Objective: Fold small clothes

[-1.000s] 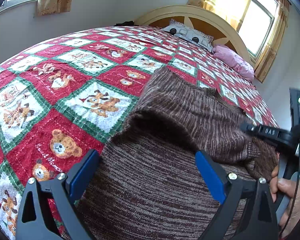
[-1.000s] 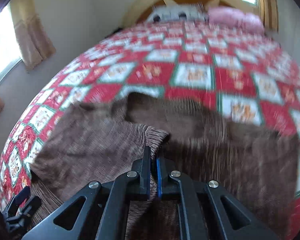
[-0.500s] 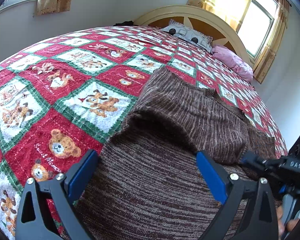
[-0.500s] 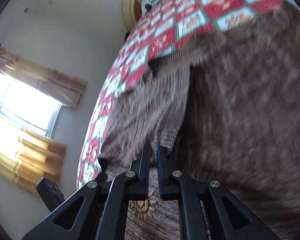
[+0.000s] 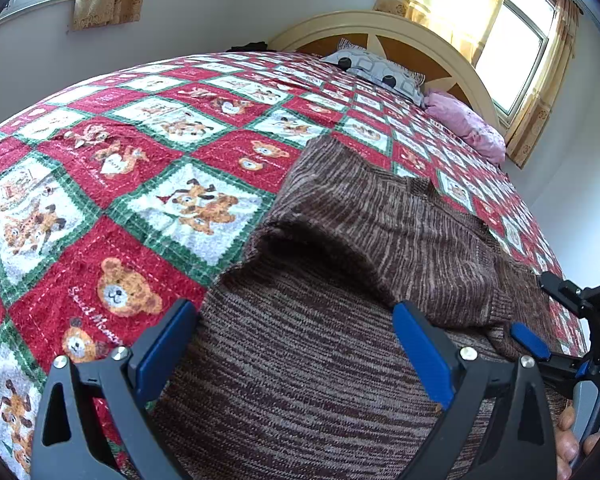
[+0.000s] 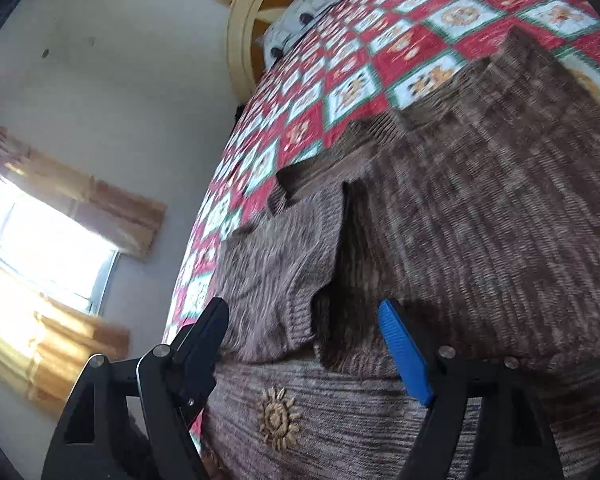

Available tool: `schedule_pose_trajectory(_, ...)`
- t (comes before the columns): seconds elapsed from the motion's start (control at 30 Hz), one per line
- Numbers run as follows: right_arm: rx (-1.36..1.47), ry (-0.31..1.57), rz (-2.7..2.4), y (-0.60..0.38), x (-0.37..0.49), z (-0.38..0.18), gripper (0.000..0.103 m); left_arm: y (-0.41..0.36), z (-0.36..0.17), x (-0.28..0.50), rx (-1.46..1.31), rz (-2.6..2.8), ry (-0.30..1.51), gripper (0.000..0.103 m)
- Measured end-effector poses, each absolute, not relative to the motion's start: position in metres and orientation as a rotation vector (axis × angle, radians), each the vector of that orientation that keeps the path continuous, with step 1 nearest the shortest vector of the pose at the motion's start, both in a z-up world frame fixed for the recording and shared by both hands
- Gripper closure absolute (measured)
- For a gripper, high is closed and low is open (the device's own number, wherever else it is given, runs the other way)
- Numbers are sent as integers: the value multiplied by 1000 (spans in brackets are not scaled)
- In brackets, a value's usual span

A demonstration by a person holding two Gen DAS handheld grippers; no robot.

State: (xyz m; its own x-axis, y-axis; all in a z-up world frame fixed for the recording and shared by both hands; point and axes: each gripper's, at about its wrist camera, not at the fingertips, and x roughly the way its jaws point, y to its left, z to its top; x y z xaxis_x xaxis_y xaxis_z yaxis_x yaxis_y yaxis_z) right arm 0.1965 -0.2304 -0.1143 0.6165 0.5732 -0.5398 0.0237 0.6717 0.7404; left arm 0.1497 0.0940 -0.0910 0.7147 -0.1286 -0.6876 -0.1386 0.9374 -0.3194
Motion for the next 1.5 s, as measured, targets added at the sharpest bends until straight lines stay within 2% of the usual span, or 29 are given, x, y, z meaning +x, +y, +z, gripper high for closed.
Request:
schedule_pose_trajectory(0.2, 817, 935, 456, -199, 224, -118, 24, 94, -91, 150, -365, 4, 779, 1)
schedule_pose_trajectory(0.53, 920, 913, 524, -212, 251, -101, 24, 94, -91, 150, -365, 4, 779, 1)
schedule_pose_trajectory(0.97, 808, 1174, 568, -177, 257, -124, 24, 94, -91, 150, -365, 4, 779, 1)
schedule_pose_trajectory(1.07, 860, 1173, 558, -184, 264, -127, 24, 94, -91, 150, -365, 5, 780, 1)
schedule_pose_trajectory(1.23, 1161, 1069, 700, -199, 264, -137, 23, 94, -91, 150, -366, 4, 780, 1)
schedule_pose_trajectory(1.37, 965, 1138, 583, -196, 261, -141, 25, 94, -91, 150, -366, 4, 780, 1)
schedule_pose_trajectory(1.5, 975, 1101, 624, -193, 258, -135, 25, 93, -91, 150, -363, 6, 781, 1)
